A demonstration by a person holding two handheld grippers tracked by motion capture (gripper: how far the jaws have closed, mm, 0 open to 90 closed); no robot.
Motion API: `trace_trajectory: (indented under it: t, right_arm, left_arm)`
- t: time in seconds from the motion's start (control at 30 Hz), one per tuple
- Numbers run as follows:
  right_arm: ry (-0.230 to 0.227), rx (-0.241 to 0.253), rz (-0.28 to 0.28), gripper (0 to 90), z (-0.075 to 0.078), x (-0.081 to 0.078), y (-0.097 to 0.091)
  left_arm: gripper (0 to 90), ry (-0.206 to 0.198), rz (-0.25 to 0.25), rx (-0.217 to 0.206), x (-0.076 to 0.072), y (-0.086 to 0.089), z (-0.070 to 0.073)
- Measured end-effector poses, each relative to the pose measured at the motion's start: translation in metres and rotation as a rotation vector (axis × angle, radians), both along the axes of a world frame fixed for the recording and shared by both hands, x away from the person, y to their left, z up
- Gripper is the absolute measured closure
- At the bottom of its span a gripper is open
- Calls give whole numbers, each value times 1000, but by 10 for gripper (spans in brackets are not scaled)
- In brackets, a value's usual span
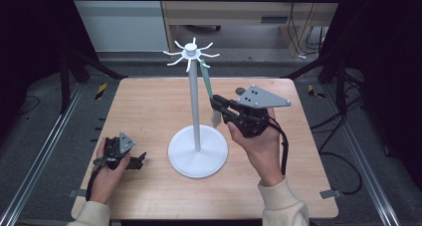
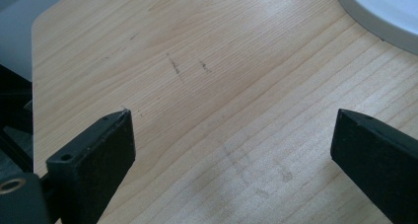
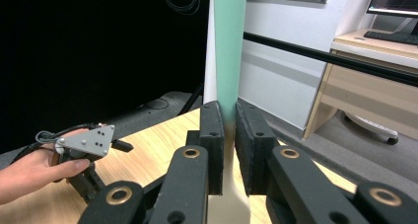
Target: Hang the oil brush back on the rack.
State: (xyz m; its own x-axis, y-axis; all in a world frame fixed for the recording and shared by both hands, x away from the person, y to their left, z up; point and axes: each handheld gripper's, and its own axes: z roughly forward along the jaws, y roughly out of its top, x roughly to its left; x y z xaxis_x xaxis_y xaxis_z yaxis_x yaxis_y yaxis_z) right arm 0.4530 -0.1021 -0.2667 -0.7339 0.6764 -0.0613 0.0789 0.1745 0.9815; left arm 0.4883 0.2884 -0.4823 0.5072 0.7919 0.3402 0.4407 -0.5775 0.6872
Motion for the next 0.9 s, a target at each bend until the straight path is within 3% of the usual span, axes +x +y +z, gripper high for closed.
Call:
trace_trajectory:
  t: [0.47,0.6,0.9]
  right_arm:
    - [8,-8,-10,752,3,-4,-4]
    - [16,-37,-71,635,1,-7,-12]
    - [43,-92,-204,417,-9,-3,-27]
  left_arm:
    - [27,-5,3,-3,0,1,0]
    - [27,-23,-3,-6,1,1,1]
    - [27,-21,-5,-9,1,1,1]
